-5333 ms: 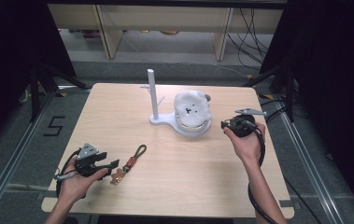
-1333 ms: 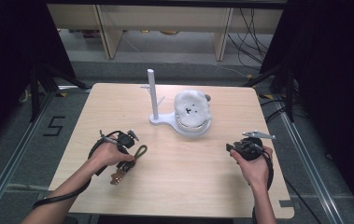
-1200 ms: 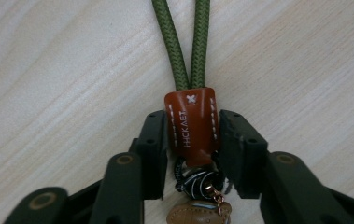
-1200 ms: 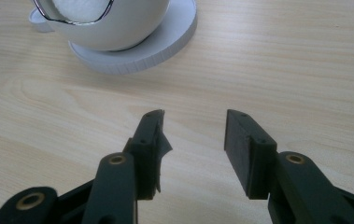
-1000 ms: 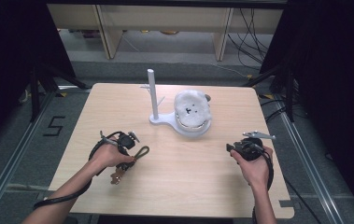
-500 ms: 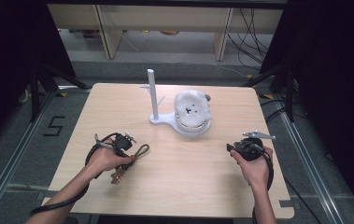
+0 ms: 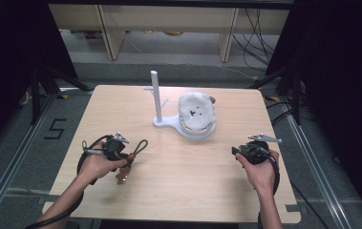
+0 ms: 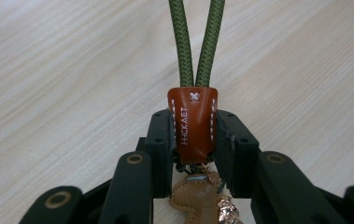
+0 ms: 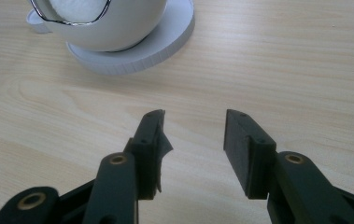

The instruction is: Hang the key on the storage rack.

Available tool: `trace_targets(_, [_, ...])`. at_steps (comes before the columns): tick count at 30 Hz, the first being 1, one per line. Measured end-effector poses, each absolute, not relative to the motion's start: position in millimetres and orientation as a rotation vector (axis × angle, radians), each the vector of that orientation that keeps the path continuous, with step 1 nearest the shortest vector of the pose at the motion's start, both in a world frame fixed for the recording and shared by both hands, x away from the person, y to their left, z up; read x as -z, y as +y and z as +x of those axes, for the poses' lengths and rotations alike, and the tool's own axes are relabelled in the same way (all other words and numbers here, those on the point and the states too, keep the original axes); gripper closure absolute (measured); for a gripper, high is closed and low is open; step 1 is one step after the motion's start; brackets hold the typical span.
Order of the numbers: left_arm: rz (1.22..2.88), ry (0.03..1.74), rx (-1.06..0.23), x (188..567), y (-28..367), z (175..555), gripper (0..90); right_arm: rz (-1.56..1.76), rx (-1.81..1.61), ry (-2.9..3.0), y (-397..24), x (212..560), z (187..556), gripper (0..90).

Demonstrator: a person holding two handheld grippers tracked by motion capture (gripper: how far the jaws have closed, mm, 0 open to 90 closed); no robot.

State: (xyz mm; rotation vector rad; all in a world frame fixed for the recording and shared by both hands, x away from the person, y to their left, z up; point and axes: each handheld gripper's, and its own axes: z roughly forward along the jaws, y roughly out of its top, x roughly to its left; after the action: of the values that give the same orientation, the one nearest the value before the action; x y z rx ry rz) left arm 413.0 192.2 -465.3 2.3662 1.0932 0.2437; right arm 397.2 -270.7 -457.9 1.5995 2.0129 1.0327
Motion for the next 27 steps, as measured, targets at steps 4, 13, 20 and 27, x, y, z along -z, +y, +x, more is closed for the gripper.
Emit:
trace_targets(4, [2.289, 1.097, -0.277, 462.6, 200.9, 408.4, 68.2, 1.603, -1.024, 2.006, -270.2, 457.9, 397.5, 58.6])
trace_targets(13, [2.164, 1.106, -0.352, 457.0, 213.8, 405.2, 68.3, 1.576, -1.058, 2.007, -270.8, 460.2, 398.6, 58.7])
trace_targets(20, [2.095, 1.083, -0.403, 451.1, 220.5, 404.8, 68.3, 1.579, -1.059, 2.011, -269.8, 459.8, 397.9, 58.7])
trace_targets(27, [2.037, 1.085, -0.424, 448.3, 220.9, 405.5, 68.3, 1.590, -1.038, 2.002, -269.8, 459.8, 397.4, 58.7])
